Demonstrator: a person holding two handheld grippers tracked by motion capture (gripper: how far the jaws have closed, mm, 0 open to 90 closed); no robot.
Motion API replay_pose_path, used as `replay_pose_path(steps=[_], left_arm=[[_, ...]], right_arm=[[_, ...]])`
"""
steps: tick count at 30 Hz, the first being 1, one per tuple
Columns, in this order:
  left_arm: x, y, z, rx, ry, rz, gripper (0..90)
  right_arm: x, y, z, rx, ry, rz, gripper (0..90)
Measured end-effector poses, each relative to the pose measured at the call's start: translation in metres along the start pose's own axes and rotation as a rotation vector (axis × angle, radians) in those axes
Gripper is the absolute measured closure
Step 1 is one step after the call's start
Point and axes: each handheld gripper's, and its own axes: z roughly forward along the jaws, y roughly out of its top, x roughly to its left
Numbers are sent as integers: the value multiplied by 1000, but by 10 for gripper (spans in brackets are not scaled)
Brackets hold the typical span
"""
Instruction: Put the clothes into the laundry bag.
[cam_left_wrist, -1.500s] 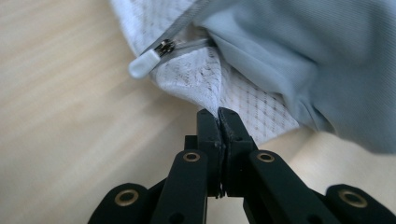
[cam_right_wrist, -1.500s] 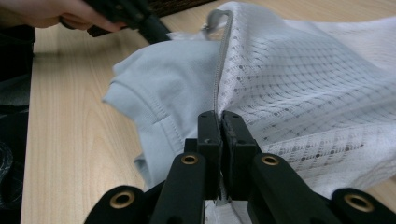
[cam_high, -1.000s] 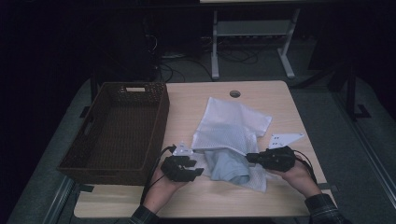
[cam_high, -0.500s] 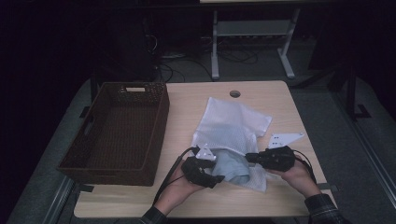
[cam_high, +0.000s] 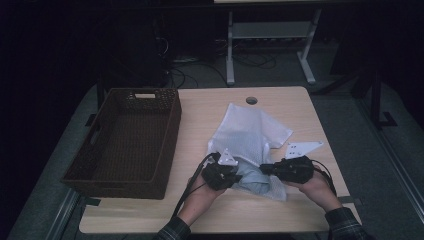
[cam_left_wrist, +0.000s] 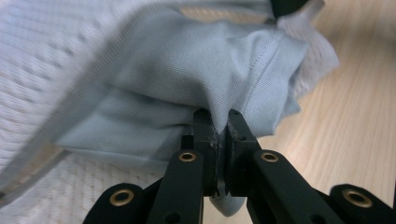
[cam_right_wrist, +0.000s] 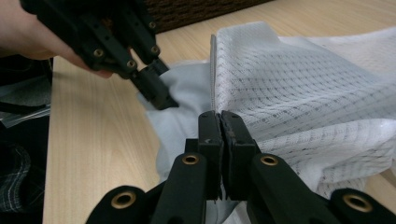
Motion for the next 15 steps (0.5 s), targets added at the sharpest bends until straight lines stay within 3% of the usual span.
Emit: replay_pose_path(steps=[9,15], left_arm=[[9,19,-19,-91,78,-29,865],[12,31,-16,-118,140,-36,866]], right_arm=[[4,13,-8,-52,12,-14,870],[8,22,-10,-76,26,-24,874]])
